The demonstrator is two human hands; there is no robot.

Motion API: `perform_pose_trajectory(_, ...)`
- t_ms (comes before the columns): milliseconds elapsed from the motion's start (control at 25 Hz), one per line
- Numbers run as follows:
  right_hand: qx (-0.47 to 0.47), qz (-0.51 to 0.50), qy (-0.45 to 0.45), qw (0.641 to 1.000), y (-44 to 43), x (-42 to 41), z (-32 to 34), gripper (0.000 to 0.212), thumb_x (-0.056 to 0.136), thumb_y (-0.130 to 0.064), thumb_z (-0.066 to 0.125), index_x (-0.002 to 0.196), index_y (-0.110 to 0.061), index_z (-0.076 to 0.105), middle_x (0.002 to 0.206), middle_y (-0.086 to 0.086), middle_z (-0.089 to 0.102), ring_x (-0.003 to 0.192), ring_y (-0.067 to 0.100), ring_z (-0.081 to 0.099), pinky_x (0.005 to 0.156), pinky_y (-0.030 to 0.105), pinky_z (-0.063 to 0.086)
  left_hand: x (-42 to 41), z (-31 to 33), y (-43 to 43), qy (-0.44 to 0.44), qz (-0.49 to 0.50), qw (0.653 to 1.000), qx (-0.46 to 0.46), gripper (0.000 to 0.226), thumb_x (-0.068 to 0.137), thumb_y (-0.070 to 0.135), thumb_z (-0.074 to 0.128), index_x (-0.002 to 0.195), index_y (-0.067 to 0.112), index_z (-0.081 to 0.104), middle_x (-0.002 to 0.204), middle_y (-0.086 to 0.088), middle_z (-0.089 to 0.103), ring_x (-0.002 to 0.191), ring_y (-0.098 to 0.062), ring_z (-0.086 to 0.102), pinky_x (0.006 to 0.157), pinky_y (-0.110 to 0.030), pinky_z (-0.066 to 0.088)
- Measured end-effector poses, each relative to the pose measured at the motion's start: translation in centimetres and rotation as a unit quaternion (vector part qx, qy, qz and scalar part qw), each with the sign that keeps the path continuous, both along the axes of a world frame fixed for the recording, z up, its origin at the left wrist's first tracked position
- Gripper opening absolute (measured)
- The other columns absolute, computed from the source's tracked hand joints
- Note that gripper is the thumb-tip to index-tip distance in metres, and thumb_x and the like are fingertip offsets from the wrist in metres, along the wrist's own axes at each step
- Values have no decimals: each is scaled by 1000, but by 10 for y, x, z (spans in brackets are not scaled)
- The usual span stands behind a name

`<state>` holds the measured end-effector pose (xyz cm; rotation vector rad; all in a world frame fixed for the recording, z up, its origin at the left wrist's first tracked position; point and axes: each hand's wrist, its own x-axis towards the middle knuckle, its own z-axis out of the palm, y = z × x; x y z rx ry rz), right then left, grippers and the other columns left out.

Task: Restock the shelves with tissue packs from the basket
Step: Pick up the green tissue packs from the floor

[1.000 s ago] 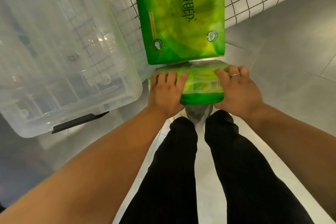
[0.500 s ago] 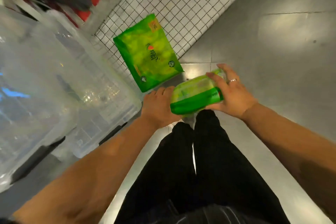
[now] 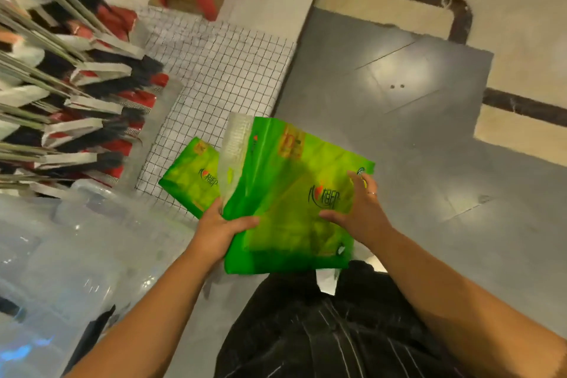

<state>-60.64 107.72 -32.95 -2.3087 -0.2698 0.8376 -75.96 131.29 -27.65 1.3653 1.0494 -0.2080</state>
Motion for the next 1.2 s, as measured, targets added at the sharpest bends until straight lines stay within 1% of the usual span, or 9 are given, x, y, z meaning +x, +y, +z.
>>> perform_pose_trajectory(120,0,-34,-30,999,-65,17,19,112,62,-58,80,152,-22,22,160,11,7,147,28,6,117,40,12,26,24,-47,-38,-2,999,-33,87,27,34,93,107,19,64,99,-4,75,92,-27,71,83,-43,54)
perform_pose_trajectory(280,-24,-75,-77,994,-174,37,37,120,52,-76,66,152,-28,20,161,5,5,144,34,8,114,54,19,72,42,-127,-64,-43,994,-73,105,16,43,96,109,9,64,93,-9,75,79,-25,72,65,-35,58)
perform_pose_trajectory(360,-10,-171,-46,984,-240,51,38,123,52,-72,72,153,-29,17,160,6,6,145,34,9,114,56,20,101,49,-177,-74,-74,990,-97,102,16,41,96,107,7,64,90,-10,75,76,-25,72,61,-34,58)
perform_pose_trajectory(480,146,-342,75,925,-331,73,48,138,39,-48,94,151,-25,15,149,8,29,137,32,34,109,54,35,146,53,-239,-57,-127,981,-135,101,20,37,98,109,6,63,96,-16,72,77,-29,71,65,-38,59)
perform_pose_trajectory(560,197,-399,95,891,-388,82,55,137,29,-47,93,145,-26,24,136,3,44,125,30,48,101,54,44,180,53,-281,-41,-180,971,-153,100,23,36,98,112,5,63,103,-20,70,81,-31,70,70,-41,58)
perform_pose_trajectory(840,221,-547,7,807,-522,104,85,103,57,-24,89,143,-21,33,131,0,53,118,22,52,95,40,47,314,56,-423,-4,-313,926,-210,111,16,37,97,117,11,58,93,-12,74,76,-29,72,59,-39,58)
perform_pose_trajectory(960,252,-593,-21,765,-588,128,105,88,58,-22,86,134,-22,43,123,-2,58,110,20,58,87,36,50,385,55,-486,18,-368,898,-239,109,18,38,96,118,12,59,96,-15,73,78,-33,72,59,-42,58)
perform_pose_trajectory(1040,273,-626,-36,729,-629,151,123,89,59,-23,83,135,-23,38,122,-3,55,104,16,59,79,32,53,438,56,-529,20,-393,884,-253,108,19,38,96,117,13,59,100,-15,73,82,-34,71,62,-44,59)
perform_pose_trajectory(1200,320,-659,-63,677,-700,195,149,79,75,3,73,133,-27,28,116,-4,55,99,14,61,65,23,56,538,72,-624,11,-474,844,-251,105,19,42,95,114,14,61,98,-13,73,82,-33,71,65,-44,59)
